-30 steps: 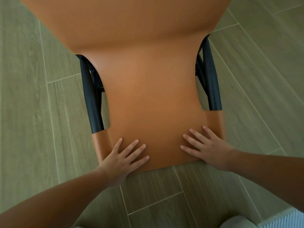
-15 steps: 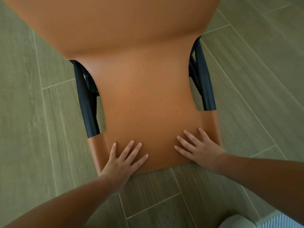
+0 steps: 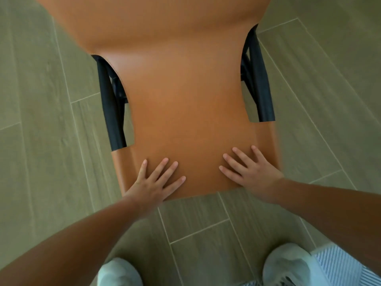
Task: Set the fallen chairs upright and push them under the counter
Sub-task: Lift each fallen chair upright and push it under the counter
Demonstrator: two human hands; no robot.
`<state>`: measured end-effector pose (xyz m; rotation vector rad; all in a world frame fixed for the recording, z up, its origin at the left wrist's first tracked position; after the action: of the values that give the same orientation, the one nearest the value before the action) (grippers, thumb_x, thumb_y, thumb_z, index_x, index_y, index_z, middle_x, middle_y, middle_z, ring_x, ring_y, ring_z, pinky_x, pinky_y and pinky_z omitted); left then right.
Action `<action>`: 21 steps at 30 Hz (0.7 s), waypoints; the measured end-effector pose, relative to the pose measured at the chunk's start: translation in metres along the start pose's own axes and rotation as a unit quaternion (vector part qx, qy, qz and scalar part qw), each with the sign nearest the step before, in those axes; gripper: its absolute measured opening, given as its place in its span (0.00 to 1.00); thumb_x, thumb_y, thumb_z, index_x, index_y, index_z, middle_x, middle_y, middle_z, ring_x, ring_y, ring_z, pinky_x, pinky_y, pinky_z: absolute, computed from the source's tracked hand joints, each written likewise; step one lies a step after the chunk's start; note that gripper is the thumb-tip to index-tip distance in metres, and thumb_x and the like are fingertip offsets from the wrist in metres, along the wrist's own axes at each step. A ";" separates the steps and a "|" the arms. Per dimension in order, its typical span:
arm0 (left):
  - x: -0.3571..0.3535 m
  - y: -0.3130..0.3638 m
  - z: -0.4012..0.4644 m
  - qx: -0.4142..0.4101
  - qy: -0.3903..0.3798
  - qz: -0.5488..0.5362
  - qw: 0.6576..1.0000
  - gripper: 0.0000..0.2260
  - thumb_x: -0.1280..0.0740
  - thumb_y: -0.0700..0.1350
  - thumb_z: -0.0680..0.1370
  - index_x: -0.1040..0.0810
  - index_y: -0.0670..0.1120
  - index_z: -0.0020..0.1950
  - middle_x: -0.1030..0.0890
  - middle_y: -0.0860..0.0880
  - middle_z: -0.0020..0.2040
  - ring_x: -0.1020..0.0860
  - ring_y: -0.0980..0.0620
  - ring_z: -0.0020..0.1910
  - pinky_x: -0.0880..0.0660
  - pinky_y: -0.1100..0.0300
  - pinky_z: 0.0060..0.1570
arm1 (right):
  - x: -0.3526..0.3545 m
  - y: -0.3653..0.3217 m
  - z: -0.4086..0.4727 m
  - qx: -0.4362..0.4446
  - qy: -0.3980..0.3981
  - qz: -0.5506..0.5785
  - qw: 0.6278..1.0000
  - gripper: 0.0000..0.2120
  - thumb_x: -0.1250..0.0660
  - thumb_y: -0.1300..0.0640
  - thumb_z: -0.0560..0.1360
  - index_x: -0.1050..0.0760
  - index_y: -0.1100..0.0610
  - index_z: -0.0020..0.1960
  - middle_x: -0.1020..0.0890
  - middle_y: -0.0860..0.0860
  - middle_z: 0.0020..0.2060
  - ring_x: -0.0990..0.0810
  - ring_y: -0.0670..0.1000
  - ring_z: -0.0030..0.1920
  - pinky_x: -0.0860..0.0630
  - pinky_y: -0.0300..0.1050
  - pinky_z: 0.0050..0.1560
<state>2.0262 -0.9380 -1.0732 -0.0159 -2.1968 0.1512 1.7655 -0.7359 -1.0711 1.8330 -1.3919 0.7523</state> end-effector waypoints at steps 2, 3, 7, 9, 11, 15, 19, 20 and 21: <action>0.025 -0.007 -0.014 -0.004 -0.010 -0.009 1.000 0.48 0.36 0.48 0.79 0.78 0.55 0.73 0.83 0.42 0.69 0.81 0.37 0.67 0.62 0.25 0.66 | 0.025 0.003 -0.015 -0.024 0.000 0.021 0.999 0.39 0.44 0.52 0.81 0.72 0.50 0.77 0.64 0.56 0.79 0.61 0.63 0.78 0.52 0.73 0.71; 0.039 -0.011 -0.021 -0.004 -0.012 -0.014 1.000 0.48 0.36 0.48 0.78 0.78 0.55 0.73 0.84 0.43 0.68 0.81 0.37 0.67 0.62 0.25 0.66 | 0.038 0.005 -0.024 -0.041 0.002 0.037 0.998 0.38 0.45 0.51 0.82 0.71 0.49 0.77 0.63 0.55 0.79 0.60 0.62 0.78 0.50 0.73 0.71; 0.099 -0.031 -0.048 -0.008 -0.031 -0.039 0.999 0.52 0.32 0.48 0.75 0.78 0.57 0.73 0.84 0.45 0.68 0.82 0.40 0.67 0.62 0.26 0.67 | 0.092 0.028 -0.057 -0.064 0.001 0.082 0.995 0.37 0.47 0.53 0.81 0.72 0.46 0.77 0.62 0.53 0.79 0.58 0.61 0.78 0.48 0.71 0.72; 0.129 -0.041 -0.060 -0.007 -0.040 -0.052 0.998 0.53 0.32 0.47 0.75 0.79 0.59 0.72 0.85 0.48 0.68 0.82 0.42 0.67 0.61 0.27 0.68 | 0.118 0.041 -0.069 -0.062 -0.017 0.095 0.993 0.40 0.45 0.54 0.80 0.75 0.46 0.75 0.64 0.52 0.79 0.59 0.61 0.78 0.47 0.70 0.72; 0.156 -0.051 -0.070 -0.003 -0.047 -0.058 0.997 0.52 0.32 0.46 0.76 0.80 0.60 0.71 0.84 0.49 0.69 0.81 0.44 0.68 0.60 0.27 0.68 | 0.146 0.053 -0.080 -0.071 -0.040 0.106 0.991 0.42 0.43 0.56 0.80 0.76 0.44 0.74 0.66 0.51 0.79 0.60 0.61 0.78 0.46 0.68 0.72; 0.210 -0.077 -0.092 -0.003 -0.066 -0.058 0.996 0.56 0.29 0.47 0.74 0.80 0.62 0.70 0.78 0.50 0.74 0.73 0.42 0.75 0.54 0.26 0.68 | 0.205 0.077 -0.099 -0.079 -0.068 0.138 0.985 0.47 0.39 0.60 0.78 0.76 0.42 0.73 0.70 0.48 0.77 0.62 0.59 0.78 0.46 0.66 0.73; 0.270 -0.110 -0.112 -0.001 -0.096 -0.056 0.994 0.57 0.29 0.44 0.74 0.81 0.64 0.68 0.77 0.52 0.74 0.70 0.41 0.76 0.49 0.26 0.68 | 0.270 0.110 -0.116 -0.076 -0.078 0.162 0.981 0.47 0.42 0.67 0.76 0.71 0.40 0.76 0.68 0.46 0.78 0.61 0.57 0.79 0.46 0.64 0.74; 0.284 -0.118 -0.117 0.000 -0.100 -0.059 0.993 0.56 0.30 0.43 0.75 0.82 0.65 0.67 0.77 0.53 0.74 0.70 0.41 0.77 0.49 0.27 0.69 | 0.286 0.118 -0.119 -0.078 -0.075 0.167 0.980 0.47 0.43 0.68 0.75 0.70 0.39 0.76 0.67 0.46 0.78 0.60 0.57 0.79 0.45 0.63 0.75; 0.299 -0.128 -0.121 0.003 -0.101 -0.061 0.993 0.56 0.31 0.41 0.75 0.82 0.65 0.67 0.77 0.54 0.74 0.69 0.41 0.77 0.47 0.27 0.69 | 0.302 0.127 -0.122 -0.081 -0.074 0.169 0.979 0.47 0.44 0.69 0.75 0.70 0.39 0.76 0.66 0.46 0.78 0.60 0.57 0.79 0.44 0.62 0.75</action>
<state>1.9532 -1.0325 -0.7471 0.1426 -2.3921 0.0933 1.7151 -0.8269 -0.7370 1.5710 -1.8365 0.6533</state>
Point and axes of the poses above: each hand's wrist, its own z-axis towards the middle knuckle, its own x-axis out of the back of the hand, y = z × x, the point moved 1 cm from there along z, towards the middle knuckle
